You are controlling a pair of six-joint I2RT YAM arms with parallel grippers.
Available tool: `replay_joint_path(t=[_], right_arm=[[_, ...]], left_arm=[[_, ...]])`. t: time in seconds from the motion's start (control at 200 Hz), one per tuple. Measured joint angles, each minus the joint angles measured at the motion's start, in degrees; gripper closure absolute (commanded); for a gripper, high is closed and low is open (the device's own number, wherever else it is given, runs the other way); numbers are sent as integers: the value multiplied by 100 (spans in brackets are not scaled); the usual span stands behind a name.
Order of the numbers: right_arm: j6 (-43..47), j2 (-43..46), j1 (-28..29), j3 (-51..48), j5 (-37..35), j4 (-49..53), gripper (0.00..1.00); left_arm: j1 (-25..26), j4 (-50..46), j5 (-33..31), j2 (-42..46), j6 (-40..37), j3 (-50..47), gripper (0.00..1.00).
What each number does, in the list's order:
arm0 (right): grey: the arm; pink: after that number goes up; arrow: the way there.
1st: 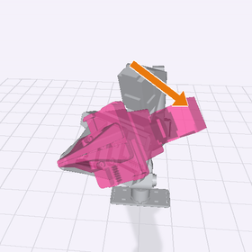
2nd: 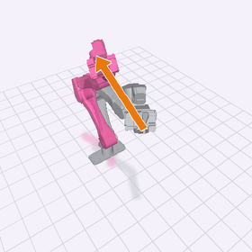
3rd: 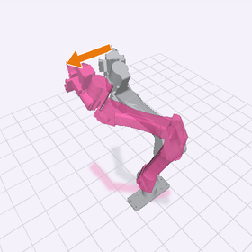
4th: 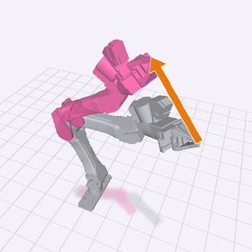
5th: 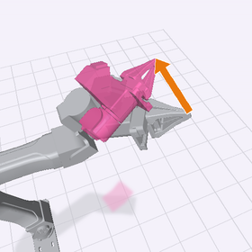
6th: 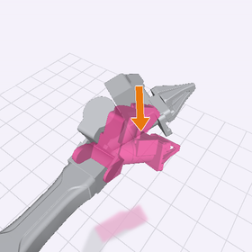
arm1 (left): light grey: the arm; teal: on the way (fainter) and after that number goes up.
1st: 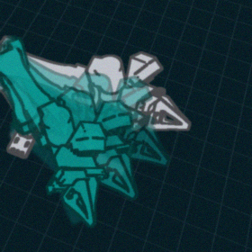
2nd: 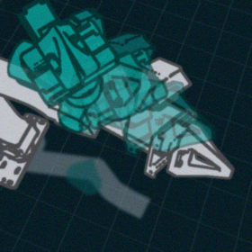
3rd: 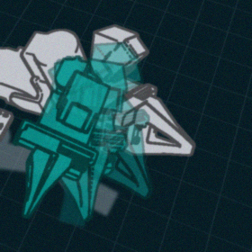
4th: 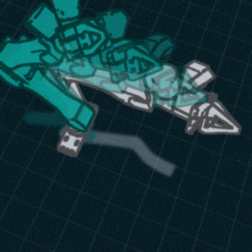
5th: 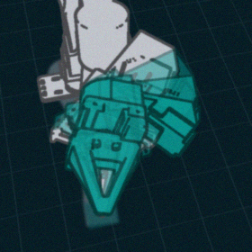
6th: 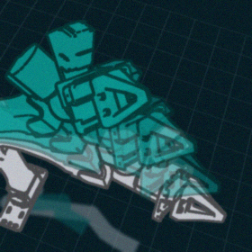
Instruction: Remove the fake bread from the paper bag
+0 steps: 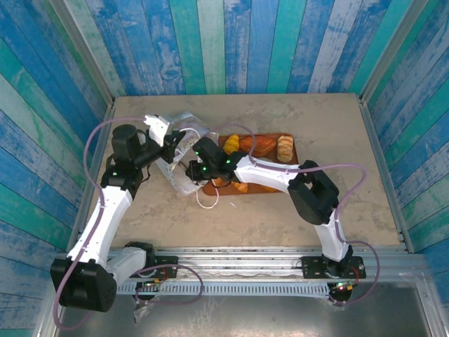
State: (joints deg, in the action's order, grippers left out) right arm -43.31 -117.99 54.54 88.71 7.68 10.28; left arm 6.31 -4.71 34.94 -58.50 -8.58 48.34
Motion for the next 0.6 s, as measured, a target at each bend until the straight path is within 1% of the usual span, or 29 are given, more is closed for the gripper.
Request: replay_joint_path(t=[0.185,0.306,0.601], right_arm=[[37,343,-103,-369,26,17,77],[-4,466,-216,-516,20,48,73],[-195,492,-409,-509,26,2,67]], left_arm=[[-9,81,-74,85,72,-13,100],[-11,140,-81,90,181,-13,100],[-9,179,-131,92,483,4,100]])
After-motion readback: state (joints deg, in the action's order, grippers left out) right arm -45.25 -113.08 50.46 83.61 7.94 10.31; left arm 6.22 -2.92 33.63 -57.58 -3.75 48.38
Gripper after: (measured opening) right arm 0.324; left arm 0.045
